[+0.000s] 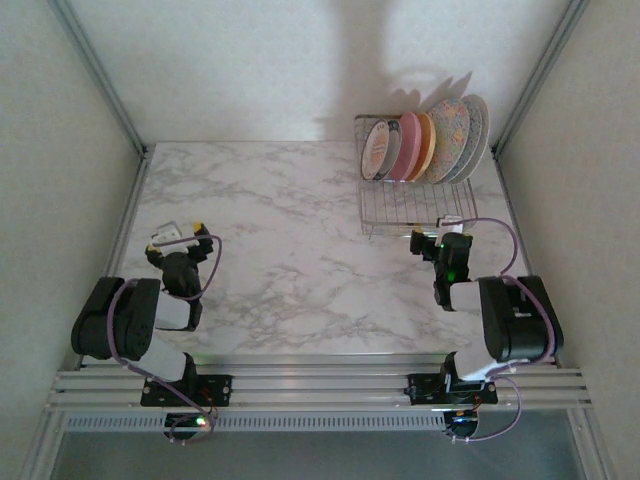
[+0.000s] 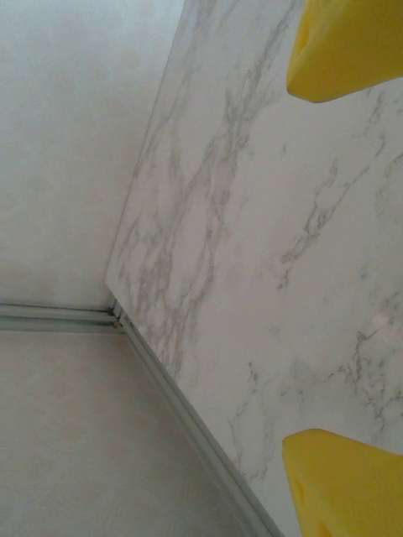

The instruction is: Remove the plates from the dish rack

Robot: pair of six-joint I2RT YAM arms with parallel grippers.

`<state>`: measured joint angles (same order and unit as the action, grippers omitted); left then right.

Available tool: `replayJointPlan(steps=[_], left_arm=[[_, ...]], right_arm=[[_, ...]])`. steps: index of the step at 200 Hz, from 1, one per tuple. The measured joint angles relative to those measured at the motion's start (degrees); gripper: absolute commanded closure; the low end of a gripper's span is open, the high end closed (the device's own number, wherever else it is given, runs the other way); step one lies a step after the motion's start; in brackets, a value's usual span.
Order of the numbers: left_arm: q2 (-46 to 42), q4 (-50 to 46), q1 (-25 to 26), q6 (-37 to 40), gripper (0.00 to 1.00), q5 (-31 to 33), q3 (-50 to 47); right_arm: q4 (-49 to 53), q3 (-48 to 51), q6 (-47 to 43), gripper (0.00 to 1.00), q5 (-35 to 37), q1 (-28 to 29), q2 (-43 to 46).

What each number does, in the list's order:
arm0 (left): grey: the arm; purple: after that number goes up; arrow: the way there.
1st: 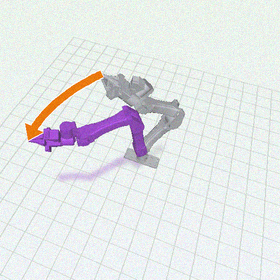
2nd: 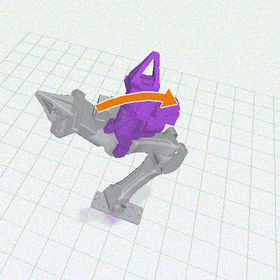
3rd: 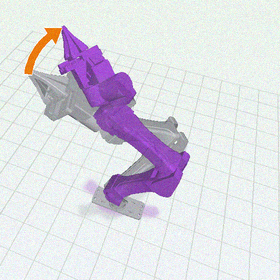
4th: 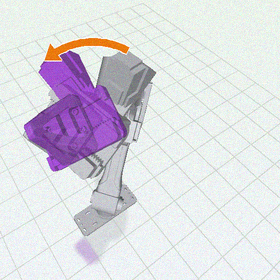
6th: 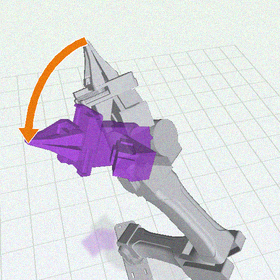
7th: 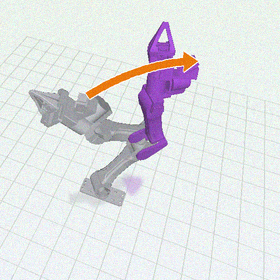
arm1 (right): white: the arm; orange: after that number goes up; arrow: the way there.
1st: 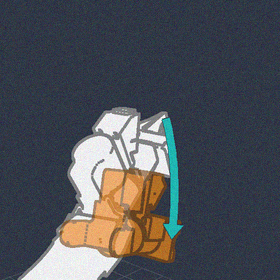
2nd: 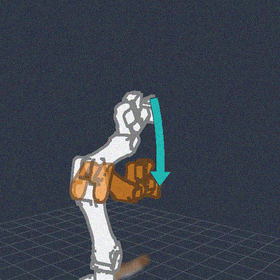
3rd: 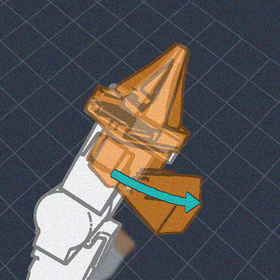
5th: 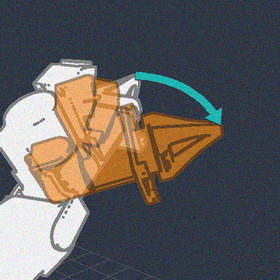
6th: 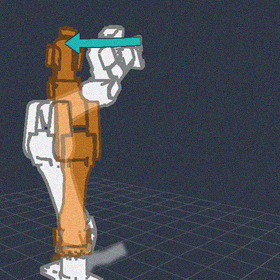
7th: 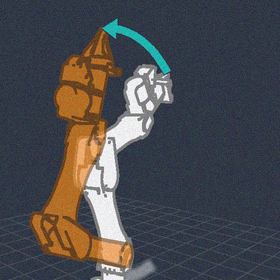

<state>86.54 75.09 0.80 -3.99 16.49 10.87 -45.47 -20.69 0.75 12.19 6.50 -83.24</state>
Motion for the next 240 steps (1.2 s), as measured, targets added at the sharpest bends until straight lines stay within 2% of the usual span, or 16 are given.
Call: replayJointPlan(steps=[22,41,66,77,88,99,114,129,148,170,197,220,240], left_arm=[[-7.30,-4.37,4.70,2.12,0.01,4.20,0.76],[-14.14,-8.50,7.89,2.29,0.01,7.58,3.69],[-19.61,-17.81,11.08,-0.17,0.00,12.87,14.10],[-20.28,-28.22,11.65,-5.07,0.01,14.10,23.15],[-19.91,-42.25,11.50,-13.90,0.00,14.60,34.64],[-19.58,-50.86,10.62,-21.92,0.00,13.20,43.08],[-19.91,-57.29,8.33,-29.27,0.00,8.57,48.24],[-19.45,-62.75,7.34,-33.83,0.00,5.07,50.16],[-16.96,-69.81,9.40,-36.74,0.00,0.37,52.33],[-14.23,-75.63,13.86,-37.66,0.01,-4.50,53.88],[-13.57,-79.28,20.35,-36.54,0.01,-7.87,53.96],[-13.57,-79.67,23.71,-34.88,0.01,-10.73,53.96],[-13.57,-79.28,24.79,-33.03,0.00,-12.85,53.94]], right_arm=[[8.00,-0.79,0.85,0.01,5.22,3.10,12.24],[18.47,-8.07,2.12,0.01,9.79,3.96,22.36],[38.01,-30.84,6.25,0.01,15.19,4.87,26.51],[46.99,-41.81,10.40,0.01,16.87,5.05,26.23],[54.05,-49.70,15.63,0.01,17.77,4.59,26.60],[57.81,-52.43,17.92,0.01,16.00,3.15,28.20],[63.34,-52.98,19.85,0.01,14.78,1.51,29.75],[69.99,-54.71,21.18,0.01,14.29,0.20,27.87],[77.57,-58.23,22.53,0.01,12.70,-2.60,22.34],[83.12,-59.98,24.04,0.01,8.83,-7.30,16.06],[85.22,-59.98,25.49,0.01,3.78,-12.41,10.64],[81.07,-57.64,25.57,0.03,-2.73,-16.31,7.69],[73.59,-53.11,24.09,0.12,-10.49,-19.30,5.49]])
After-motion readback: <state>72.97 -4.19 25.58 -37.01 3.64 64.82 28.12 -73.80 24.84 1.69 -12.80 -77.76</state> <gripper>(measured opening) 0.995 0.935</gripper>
